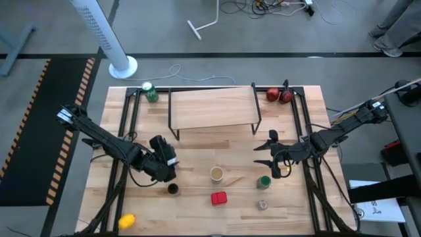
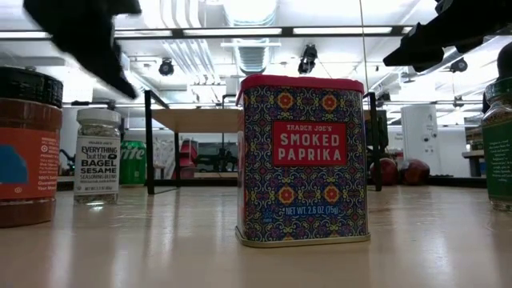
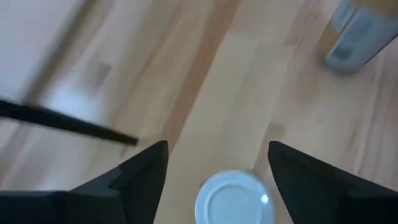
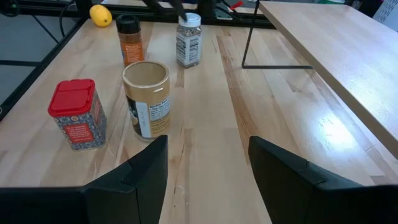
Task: Shelf spices
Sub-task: Put the green seasoning bottle on the shelf
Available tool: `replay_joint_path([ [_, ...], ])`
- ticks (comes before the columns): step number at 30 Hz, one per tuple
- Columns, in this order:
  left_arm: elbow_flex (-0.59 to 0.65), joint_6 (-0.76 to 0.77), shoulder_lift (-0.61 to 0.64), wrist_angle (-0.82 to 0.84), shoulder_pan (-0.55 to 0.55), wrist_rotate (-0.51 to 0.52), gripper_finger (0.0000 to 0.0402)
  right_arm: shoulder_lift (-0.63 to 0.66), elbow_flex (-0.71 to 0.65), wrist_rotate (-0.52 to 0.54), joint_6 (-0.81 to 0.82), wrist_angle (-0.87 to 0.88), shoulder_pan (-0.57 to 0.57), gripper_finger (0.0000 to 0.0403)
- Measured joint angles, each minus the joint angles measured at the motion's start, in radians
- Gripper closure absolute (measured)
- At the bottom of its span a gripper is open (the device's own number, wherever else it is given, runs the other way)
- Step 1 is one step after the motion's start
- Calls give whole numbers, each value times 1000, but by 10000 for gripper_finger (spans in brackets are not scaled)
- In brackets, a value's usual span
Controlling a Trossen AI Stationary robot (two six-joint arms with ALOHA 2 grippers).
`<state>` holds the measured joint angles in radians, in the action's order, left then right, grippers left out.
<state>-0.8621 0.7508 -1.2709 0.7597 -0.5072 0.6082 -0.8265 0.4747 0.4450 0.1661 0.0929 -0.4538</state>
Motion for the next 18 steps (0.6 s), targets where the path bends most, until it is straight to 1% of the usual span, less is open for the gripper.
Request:
replay_joint_path([
  [4, -109, -49, 0, 53, 0, 13, 148, 0, 0, -9, -1, 0, 0, 204],
  [6, -163, -74, -1, 46, 0, 16, 155, 0, 0, -45, -10, 1, 0, 204],
  [10, -262, -89, -17, 33, 0, 34, 168, 0, 0, -170, -40, 9, 0, 204],
  [15, -343, -96, -43, -6, 0, 37, 181, 0, 2, -384, -28, 6, 0, 204],
  [18, -370, -96, -65, -19, 0, 28, 187, 0, 3, -450, -11, 35, -1, 204],
])
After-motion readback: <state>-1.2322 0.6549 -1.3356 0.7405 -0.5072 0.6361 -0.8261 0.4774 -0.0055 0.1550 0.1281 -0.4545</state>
